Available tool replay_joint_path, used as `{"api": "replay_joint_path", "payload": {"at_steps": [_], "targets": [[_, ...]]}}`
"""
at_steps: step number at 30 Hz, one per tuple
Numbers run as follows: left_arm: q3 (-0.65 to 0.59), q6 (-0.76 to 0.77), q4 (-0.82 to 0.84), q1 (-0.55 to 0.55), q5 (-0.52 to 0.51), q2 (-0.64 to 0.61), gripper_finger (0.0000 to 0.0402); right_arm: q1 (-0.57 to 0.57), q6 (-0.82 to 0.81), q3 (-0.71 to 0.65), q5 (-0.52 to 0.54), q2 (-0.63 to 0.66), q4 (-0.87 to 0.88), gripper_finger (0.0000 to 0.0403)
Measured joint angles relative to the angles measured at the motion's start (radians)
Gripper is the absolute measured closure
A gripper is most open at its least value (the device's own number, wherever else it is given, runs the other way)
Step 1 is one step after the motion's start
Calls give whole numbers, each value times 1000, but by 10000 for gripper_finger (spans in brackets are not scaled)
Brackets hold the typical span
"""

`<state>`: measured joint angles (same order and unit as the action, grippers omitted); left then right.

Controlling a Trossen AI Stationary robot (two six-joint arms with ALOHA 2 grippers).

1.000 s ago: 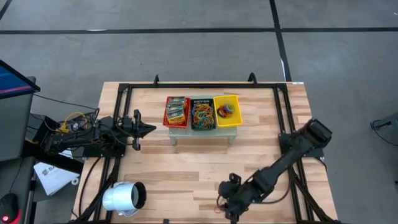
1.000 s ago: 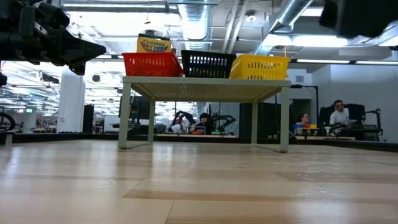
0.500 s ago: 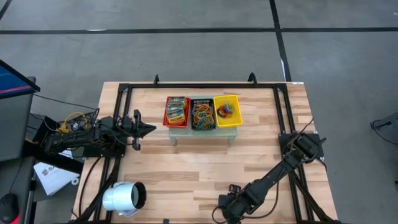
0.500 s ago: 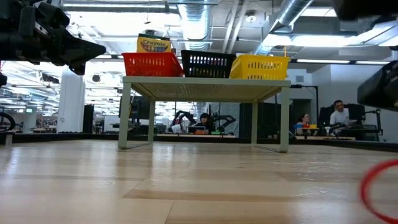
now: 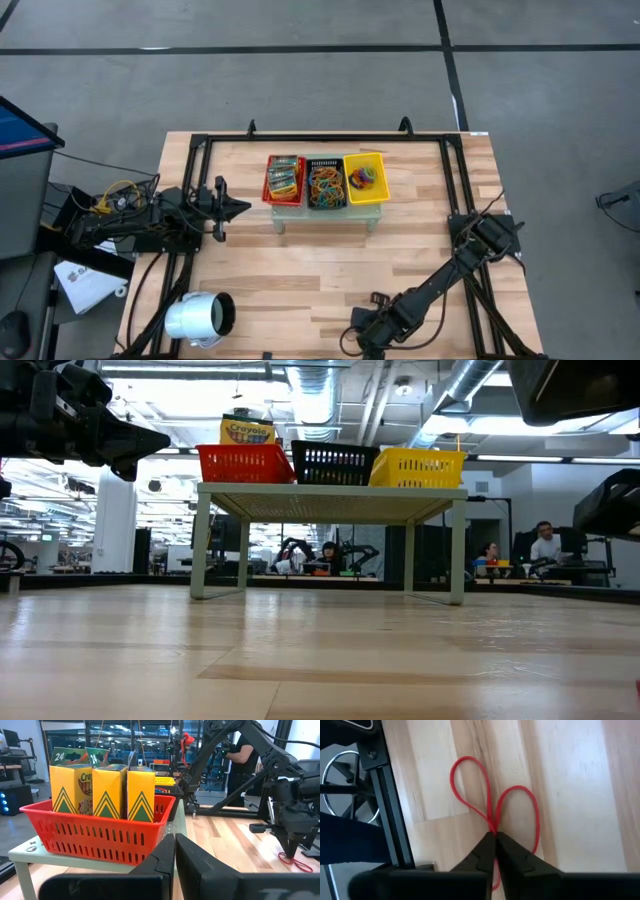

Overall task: Pick & Place Office Desk Supplies
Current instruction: Put the red rubber band into the black bin on the shelf

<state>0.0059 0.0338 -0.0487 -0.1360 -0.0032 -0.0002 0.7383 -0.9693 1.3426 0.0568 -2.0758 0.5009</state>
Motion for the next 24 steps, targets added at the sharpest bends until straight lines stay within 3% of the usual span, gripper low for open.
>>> {"api": "replay_joint_path", "payload": {"at_steps": [13,16,24], "targets": [[0,0,0,0,0,0,394,2,72,67,37,95,51,400],[0,0,0,0,0,0,394,-5,129,100,117,145,88,400],[0,0,-3,0,0,0,394,-95,353,180,470,326,156,402]]}}
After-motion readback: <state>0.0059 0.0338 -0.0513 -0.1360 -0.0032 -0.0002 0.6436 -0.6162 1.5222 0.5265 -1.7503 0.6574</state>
